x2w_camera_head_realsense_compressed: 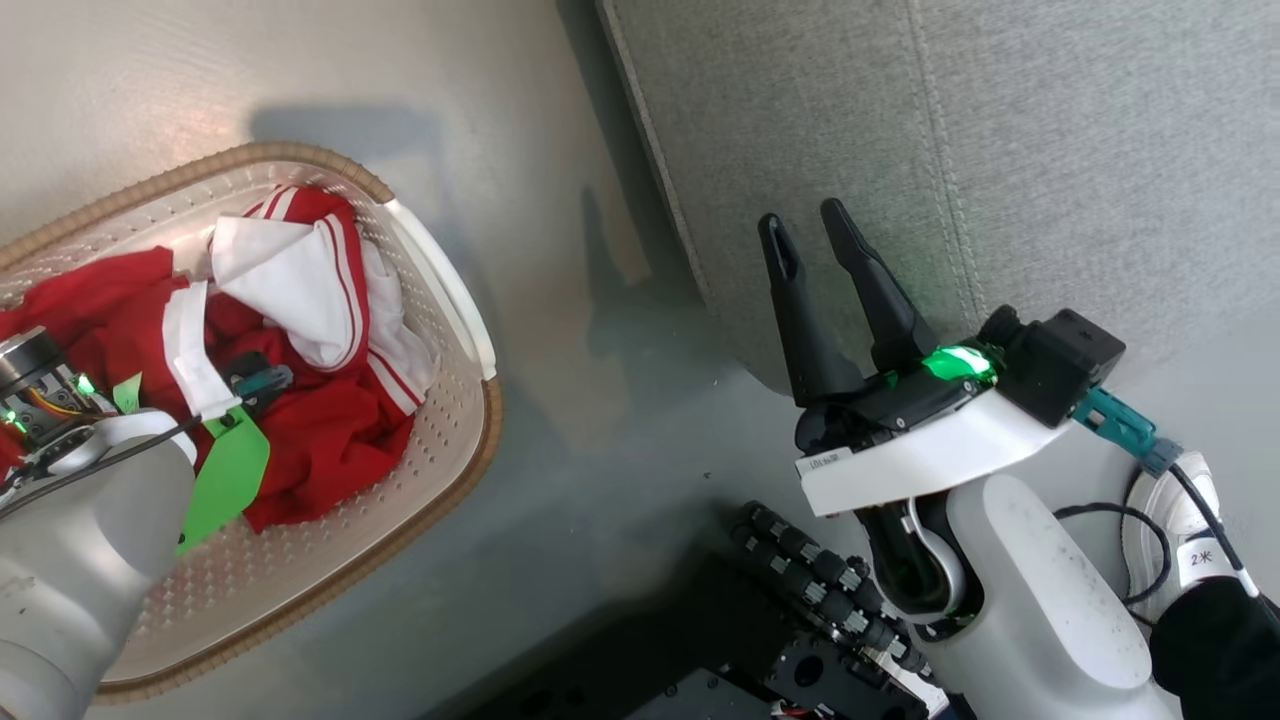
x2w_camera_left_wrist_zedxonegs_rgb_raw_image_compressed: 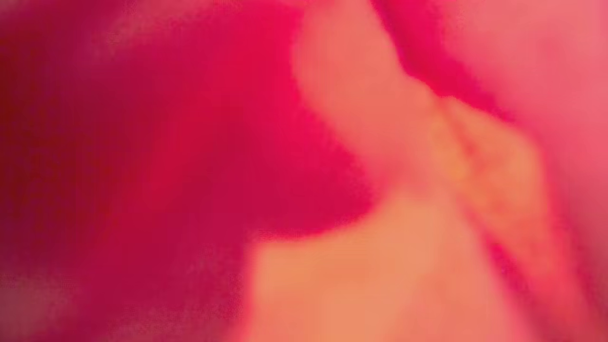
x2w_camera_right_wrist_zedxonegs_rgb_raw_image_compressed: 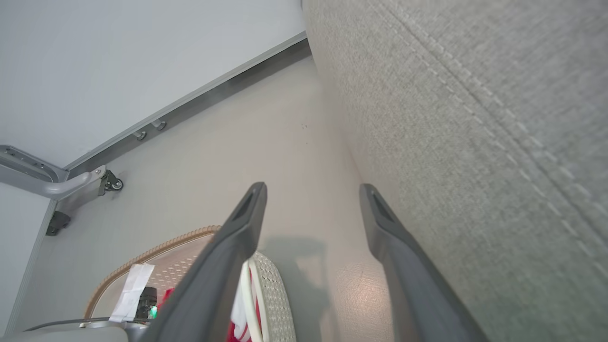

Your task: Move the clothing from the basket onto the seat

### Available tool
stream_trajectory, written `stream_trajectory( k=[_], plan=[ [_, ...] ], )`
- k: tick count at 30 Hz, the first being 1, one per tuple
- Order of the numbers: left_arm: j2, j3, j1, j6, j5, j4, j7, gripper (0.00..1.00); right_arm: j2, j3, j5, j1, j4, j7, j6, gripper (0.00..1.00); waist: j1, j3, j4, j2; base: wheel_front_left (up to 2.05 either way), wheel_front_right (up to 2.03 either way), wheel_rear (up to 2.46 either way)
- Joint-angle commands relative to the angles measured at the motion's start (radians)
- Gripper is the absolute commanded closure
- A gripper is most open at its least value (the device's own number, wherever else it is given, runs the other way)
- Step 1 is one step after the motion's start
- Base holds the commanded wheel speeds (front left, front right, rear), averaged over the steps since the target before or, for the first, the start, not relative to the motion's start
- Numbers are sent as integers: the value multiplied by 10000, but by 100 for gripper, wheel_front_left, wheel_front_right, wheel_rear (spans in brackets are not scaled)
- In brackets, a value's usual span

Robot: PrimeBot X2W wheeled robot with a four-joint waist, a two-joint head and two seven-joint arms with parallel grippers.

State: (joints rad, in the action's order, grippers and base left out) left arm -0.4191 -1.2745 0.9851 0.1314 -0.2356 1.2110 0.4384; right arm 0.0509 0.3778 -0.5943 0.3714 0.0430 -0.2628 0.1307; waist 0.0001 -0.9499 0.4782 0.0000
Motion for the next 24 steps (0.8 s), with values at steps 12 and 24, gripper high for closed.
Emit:
stream_trajectory(
  k=[12, 24],
  plan=[
    [429, -50, -609, -19, -565, -181, -933, 100, 2, -330, 934, 2, 536, -31, 1, 0, -1, 2094, -265, 0, 0, 0, 0],
    [1522, 193, -1363, -52, -1320, 153, -2784, 100, 13, -873, 2006, -504, 1005, -31, 1, 0, -1, 4586, -1325, 0, 0, 0, 0]
  ],
)
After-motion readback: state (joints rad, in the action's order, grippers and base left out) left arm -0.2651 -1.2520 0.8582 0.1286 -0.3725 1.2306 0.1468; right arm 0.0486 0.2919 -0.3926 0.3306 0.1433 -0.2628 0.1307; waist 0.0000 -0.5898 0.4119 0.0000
